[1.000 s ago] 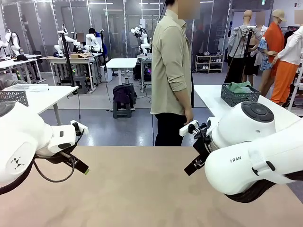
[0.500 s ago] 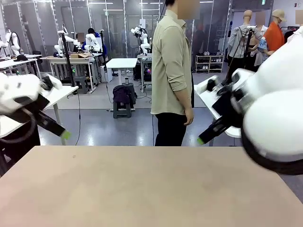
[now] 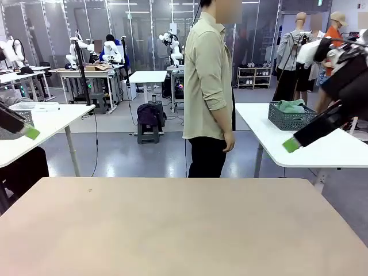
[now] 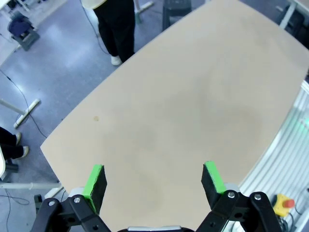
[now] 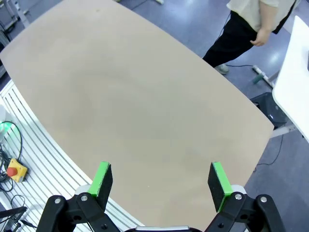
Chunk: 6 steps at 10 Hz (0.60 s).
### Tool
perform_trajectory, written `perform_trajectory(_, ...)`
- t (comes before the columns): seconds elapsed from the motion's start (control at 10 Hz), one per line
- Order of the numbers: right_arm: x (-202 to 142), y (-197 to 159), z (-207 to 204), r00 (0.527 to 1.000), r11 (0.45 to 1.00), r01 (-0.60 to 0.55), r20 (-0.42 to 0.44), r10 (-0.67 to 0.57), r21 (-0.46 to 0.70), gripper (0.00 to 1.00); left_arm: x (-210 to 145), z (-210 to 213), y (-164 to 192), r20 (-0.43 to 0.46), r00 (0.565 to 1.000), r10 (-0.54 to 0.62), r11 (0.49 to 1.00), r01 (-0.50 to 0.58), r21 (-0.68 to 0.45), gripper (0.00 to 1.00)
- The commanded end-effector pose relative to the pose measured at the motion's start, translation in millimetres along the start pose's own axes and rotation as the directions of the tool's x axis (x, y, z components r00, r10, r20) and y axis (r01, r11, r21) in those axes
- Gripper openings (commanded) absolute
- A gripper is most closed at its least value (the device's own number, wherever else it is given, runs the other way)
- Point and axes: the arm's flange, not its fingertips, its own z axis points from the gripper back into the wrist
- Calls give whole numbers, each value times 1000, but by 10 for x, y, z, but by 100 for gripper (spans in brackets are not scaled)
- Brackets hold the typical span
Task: Fold the towels and place them in the basket.
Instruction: When a person lays out a Towel with hook on the table, fold it in half twice.
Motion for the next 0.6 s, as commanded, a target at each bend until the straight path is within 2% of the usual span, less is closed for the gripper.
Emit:
perform_trajectory(0.0,-85,-82,32,1000,1000,0,16,0,22,100,-120,93,154,-45,998,-35,995,30,-100,100)
perform_trajectory(0.2,-53,-79,10,999,1000,-23,29,23,14,100,-164,111,189,-47,998,-46,996,42,-82,100)
perform_trajectory(0.3,-44,-43,92,1000,1000,16,15,-16,-5,100,-154,73,136,-34,999,-17,998,15,-67,100)
perform_trajectory(0.5,-44,-43,92,1000,1000,16,15,-16,-5,100,-154,73,136,-34,999,-17,998,15,-67,100)
